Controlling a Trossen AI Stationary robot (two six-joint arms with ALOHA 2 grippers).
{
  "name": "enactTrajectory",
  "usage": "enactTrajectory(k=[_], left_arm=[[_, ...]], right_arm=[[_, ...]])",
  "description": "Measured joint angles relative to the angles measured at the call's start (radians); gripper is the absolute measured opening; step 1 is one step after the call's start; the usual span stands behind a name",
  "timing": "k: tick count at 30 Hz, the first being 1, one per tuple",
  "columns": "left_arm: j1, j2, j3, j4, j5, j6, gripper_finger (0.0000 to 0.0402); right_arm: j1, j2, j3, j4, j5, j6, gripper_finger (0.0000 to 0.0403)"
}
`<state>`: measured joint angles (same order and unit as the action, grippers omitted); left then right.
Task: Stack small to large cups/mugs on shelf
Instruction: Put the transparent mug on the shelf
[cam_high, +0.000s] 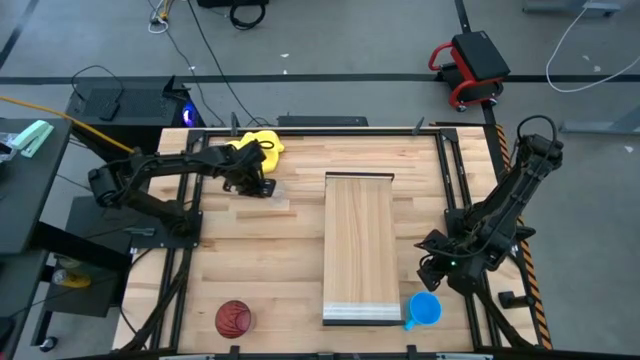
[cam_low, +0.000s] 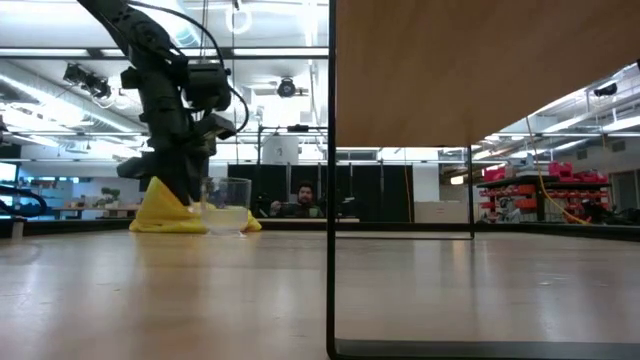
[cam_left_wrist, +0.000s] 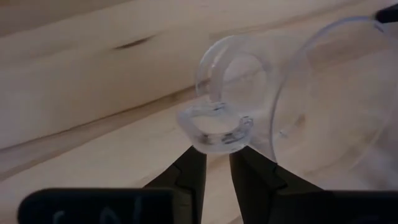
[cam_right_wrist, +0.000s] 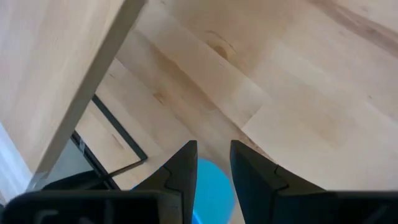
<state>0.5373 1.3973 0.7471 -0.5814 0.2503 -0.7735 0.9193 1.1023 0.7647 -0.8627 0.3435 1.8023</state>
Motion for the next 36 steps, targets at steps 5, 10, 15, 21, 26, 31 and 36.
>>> enactTrajectory(k=[5,10,15,21,26,31,36], left_arm=[[-0.017,0.011,0.0,0.076,0.024,-0.022,0.0079],[-0.019,0.011,0.0,0.106,0.032,-0.027,0.008],[-0.019,0.011,0.0,0.143,0.032,-0.028,0.008],[-0.019,0.011,0.0,0.204,0.035,-0.035,0.008],[-0.017,0.011,0.0,0.241,0.035,-0.046,0.008],[-0.007,0.011,0.006,0.267,0.035,-0.054,0.008],[0.008,0.013,0.074,0.264,0.021,-0.034,0.0079]], right_arm=[[-0.045,-0.033,0.0,0.002,0.0,-0.038,0.0103],[-0.108,-0.103,0.0,0.005,0.005,-0.103,0.0103],[-0.215,-0.172,0.058,0.002,0.064,-0.269,0.0103],[-0.453,-0.214,0.222,-0.024,0.103,-0.533,0.0103],[-0.73,-0.208,0.374,-0.056,0.056,-0.776,0.0103],[-1.017,-0.159,0.492,-0.056,-0.14,-0.96,0.0103],[-1.264,-0.065,0.58,-0.092,-0.335,-1.071,0.0103]])
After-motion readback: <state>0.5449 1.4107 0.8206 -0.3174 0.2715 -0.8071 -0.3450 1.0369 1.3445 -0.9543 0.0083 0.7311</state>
